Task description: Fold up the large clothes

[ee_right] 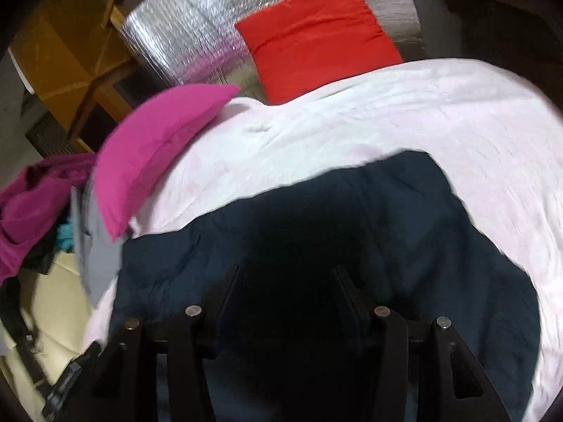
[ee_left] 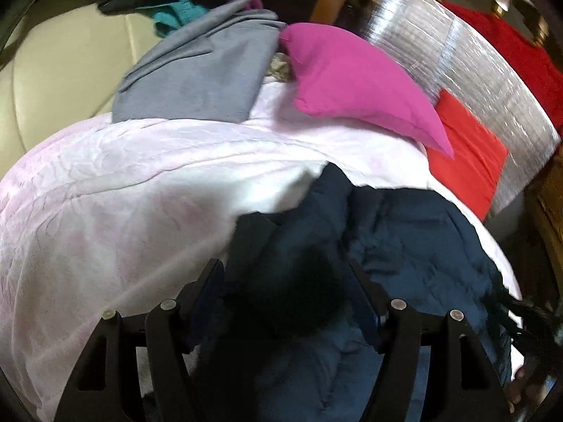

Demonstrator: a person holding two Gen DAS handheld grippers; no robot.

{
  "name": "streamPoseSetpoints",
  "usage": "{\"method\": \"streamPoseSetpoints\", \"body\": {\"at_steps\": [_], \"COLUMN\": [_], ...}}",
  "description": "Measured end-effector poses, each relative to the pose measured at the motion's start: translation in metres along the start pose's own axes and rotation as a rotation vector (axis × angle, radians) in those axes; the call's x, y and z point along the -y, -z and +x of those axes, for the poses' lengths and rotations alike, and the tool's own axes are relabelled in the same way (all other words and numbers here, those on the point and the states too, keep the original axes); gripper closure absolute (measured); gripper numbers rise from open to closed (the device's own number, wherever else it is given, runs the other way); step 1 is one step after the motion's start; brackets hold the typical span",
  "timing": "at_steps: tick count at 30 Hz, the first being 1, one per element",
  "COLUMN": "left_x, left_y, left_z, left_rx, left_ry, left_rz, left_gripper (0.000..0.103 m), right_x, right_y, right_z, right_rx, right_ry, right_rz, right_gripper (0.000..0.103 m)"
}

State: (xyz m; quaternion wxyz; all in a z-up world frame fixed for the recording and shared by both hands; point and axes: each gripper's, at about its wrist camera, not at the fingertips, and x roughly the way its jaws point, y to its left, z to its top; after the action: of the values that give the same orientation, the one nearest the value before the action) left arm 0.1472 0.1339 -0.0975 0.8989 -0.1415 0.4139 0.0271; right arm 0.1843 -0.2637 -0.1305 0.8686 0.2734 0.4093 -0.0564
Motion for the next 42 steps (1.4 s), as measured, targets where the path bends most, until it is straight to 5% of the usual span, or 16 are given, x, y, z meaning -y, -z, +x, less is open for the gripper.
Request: {"method": "streamPoseSetpoints", "body": {"at_steps": [3, 7, 13, 19, 27, 32, 37, 42], "left_x": [-0.011, -0.026, -0.026, -0.018, -0.018, -0.017, -0.014, -0.008], "left_y": [-0.004, -0.004, -0.002, -0.005, -0.010, -0.010, -0.009, -0.008], "left_z": [0.006, 0.020, 0.015, -0.004, -0.016, -0.019, -0.024, -0.028], "left_rx": [-0.024, -0.099, -0.083, 0.015, 0.085, 0.097, 0.121, 0.123], "left_ry": [-0.010, -0.041, -0.038, -0.051, -0.052, -0.041, -0.037, -0.033], "left_rz": [-0.028, -0.061, -0.061, 0.032, 0.094, 0.097, 0.111, 0.123], "left_gripper": [0.033, 0.033, 0.033, 0.033, 0.033, 0.033, 0.033, 0.033], "right_x": [-0.008, -0.028, -0.085, -0.146, -0.154, -0.160, -0.157, -0.137], "right_y": [-0.005, -0.004, 0.018, 0.039, 0.020, 0.026, 0.023, 0.027], "right_z": [0.029, 0.018, -0.021, 0.015, 0.076, 0.082, 0.063, 0.001], "right_rx": [-0.046, 0.011, 0.147, -0.009, -0.126, -0.111, -0.109, -0.031], "right_ry": [0.079, 0.132, -0.019, -0.105, 0.044, 0.098, 0.037, -0.062], "right_rz": [-0.014, -0.048, -0.157, -0.260, -0.237, -0.293, -0.293, -0.278], "right_gripper": [0.027, 0.026, 0.036, 0.041, 0.041, 0.041, 0.040, 0.035]}}
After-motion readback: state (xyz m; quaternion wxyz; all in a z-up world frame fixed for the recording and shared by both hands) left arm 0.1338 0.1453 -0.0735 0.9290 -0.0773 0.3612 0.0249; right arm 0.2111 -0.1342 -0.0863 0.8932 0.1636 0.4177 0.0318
